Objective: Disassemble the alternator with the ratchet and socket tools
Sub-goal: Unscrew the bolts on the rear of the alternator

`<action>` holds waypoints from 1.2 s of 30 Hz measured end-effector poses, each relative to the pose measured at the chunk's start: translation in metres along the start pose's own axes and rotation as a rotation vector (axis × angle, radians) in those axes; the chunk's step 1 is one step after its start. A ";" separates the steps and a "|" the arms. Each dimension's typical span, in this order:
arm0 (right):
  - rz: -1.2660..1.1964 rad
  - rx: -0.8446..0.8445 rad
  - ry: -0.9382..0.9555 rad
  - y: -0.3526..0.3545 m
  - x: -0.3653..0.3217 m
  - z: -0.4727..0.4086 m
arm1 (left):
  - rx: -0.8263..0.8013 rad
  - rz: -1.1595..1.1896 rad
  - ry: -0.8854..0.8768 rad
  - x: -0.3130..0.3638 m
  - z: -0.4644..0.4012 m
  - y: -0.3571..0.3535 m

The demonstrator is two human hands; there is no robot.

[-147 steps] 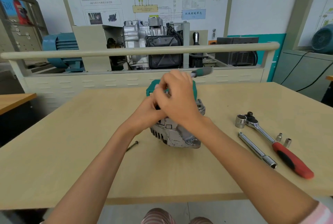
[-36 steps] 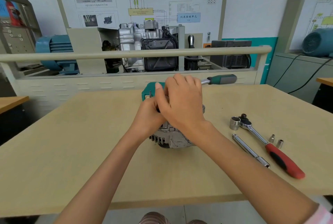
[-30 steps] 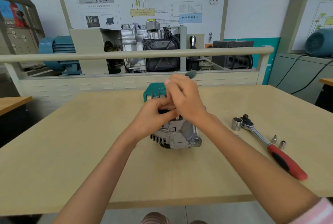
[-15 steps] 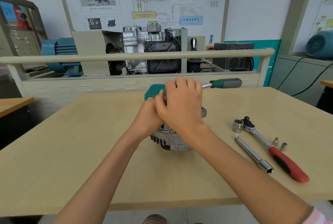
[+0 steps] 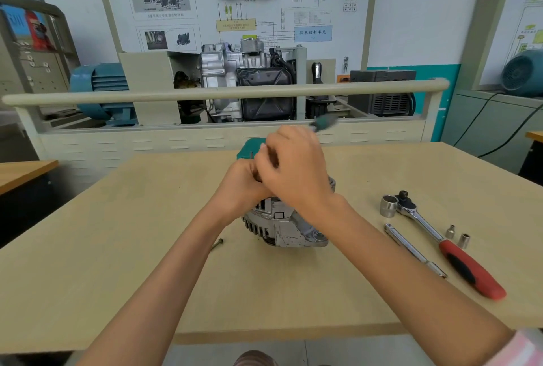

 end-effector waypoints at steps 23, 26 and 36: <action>-0.040 -0.050 -0.052 -0.001 0.012 -0.005 | 0.029 -0.098 -0.211 0.003 0.003 -0.010; -0.064 -0.083 -0.057 -0.001 0.016 -0.007 | -0.008 -0.084 -0.196 0.004 -0.001 -0.014; -0.099 -0.143 -0.016 0.001 0.022 -0.008 | 0.012 -0.091 -0.206 0.002 -0.002 -0.016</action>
Point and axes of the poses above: each hand's wrist, its own z-axis away from the middle knuckle, its own y-axis out of the back of the hand, x = y × z, the point moved 6 cm from there along -z, towards the middle knuckle, and after that the axes turned 14 degrees about -y, right-handed, at the moved point
